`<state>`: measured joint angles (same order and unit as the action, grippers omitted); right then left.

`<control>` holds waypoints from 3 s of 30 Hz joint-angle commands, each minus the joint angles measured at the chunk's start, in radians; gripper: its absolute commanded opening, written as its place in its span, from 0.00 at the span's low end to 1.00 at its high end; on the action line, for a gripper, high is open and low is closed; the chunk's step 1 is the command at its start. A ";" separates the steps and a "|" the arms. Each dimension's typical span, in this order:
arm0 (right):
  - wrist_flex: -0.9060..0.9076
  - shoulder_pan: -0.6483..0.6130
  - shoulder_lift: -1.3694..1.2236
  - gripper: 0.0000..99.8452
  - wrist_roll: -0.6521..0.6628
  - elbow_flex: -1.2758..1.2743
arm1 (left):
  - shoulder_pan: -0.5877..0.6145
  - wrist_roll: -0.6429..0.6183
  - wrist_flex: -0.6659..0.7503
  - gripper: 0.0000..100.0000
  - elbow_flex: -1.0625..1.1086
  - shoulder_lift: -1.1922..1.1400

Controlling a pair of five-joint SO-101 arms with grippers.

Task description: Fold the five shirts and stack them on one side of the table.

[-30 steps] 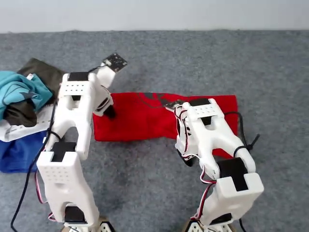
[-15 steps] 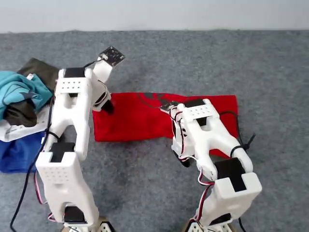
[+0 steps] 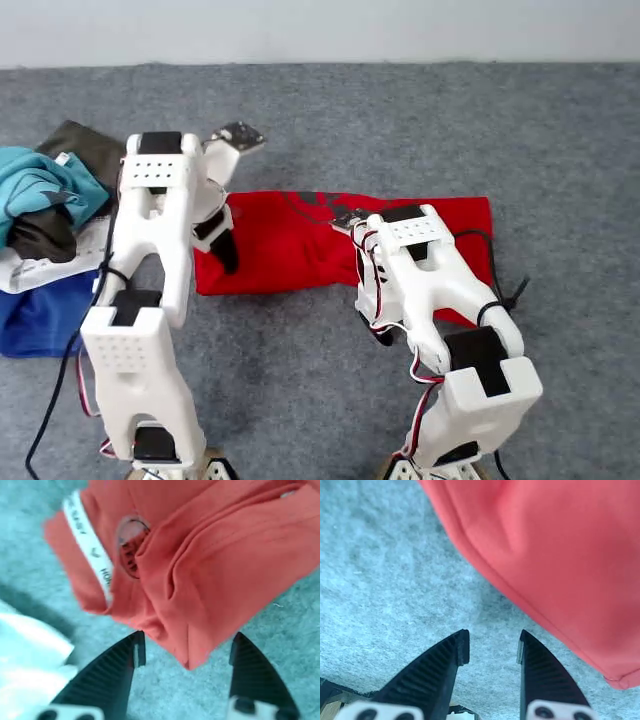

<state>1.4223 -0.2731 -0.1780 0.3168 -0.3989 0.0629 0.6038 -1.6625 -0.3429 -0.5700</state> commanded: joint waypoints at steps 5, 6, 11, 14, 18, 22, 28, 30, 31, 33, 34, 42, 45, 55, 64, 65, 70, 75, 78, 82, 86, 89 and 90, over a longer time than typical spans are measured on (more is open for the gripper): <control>-0.007 -0.002 0.051 0.16 0.009 0.003 | 0.029 -0.002 0.058 0.27 -0.033 -0.084; -0.007 -0.002 0.051 0.16 0.009 0.003 | 0.038 -0.002 0.086 0.27 -0.033 -0.091; -0.007 -0.002 0.051 0.16 0.009 0.002 | 0.094 0.025 0.123 0.27 -0.042 -0.078; -0.007 -0.005 0.051 0.16 0.009 0.002 | 0.112 0.078 0.097 0.27 -0.054 -0.066; -0.007 -0.007 0.051 0.16 0.009 0.002 | 0.118 0.083 0.081 0.27 -0.054 -0.049; -0.007 -0.007 0.051 0.16 0.009 0.000 | 0.118 0.083 0.081 0.27 -0.054 -0.044; -0.007 0.001 0.051 0.16 0.009 0.000 | 0.137 0.118 0.081 0.27 -0.054 -0.044; -0.007 0.002 0.051 0.16 0.009 0.000 | 0.160 0.130 0.080 0.27 -0.054 -0.044; -0.007 0.008 0.051 0.16 0.009 0.003 | 0.172 0.130 0.080 0.27 -0.054 -0.044; -0.007 0.031 0.051 0.16 0.009 0.006 | 0.195 0.130 0.063 0.27 -0.056 -0.044; -0.007 0.047 0.051 0.16 0.009 0.006 | 0.199 0.130 0.049 0.27 -0.062 -0.044; -0.007 0.108 0.051 0.16 0.009 0.006 | 0.192 0.127 -0.072 0.27 -0.219 -0.044; -0.008 0.108 0.051 0.16 0.009 0.006 | 0.192 0.126 -0.087 0.27 -0.252 -0.044; -0.097 0.334 0.031 0.17 -0.123 0.250 | 0.161 -0.084 -0.089 0.27 -0.252 -0.046; -0.200 0.420 -0.125 0.23 -0.167 0.275 | 0.008 -0.308 -0.091 0.27 -0.216 -0.052; -0.199 0.426 -0.131 0.25 -0.167 0.276 | -0.006 -0.308 -0.091 0.27 -0.202 -0.052; -0.251 0.455 -0.137 0.30 -0.161 0.278 | -0.041 -0.307 -0.089 0.27 -0.153 -0.054; -0.254 0.470 -0.145 0.30 -0.164 0.365 | -0.043 -0.307 -0.089 0.27 -0.148 -0.052; -0.263 0.466 -0.147 0.30 -0.166 0.371 | -0.043 -0.307 -0.089 0.27 -0.148 -0.052; -0.268 0.432 -0.200 0.30 -0.161 0.377 | -0.043 -0.307 -0.089 0.27 -0.148 -0.054; -0.294 0.390 -0.291 0.30 -0.161 0.377 | -0.043 -0.307 -0.089 0.27 -0.148 -0.054; -0.285 0.360 -0.320 0.29 -0.160 0.393 | -0.041 -0.307 -0.089 0.27 -0.148 -0.054; -0.283 0.354 -0.321 0.26 -0.160 0.399 | -0.041 -0.307 -0.089 0.27 -0.148 -0.054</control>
<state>1.1446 0.1212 -0.4803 0.1603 -0.0276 0.0276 0.3061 -1.7315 -0.4872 -0.6697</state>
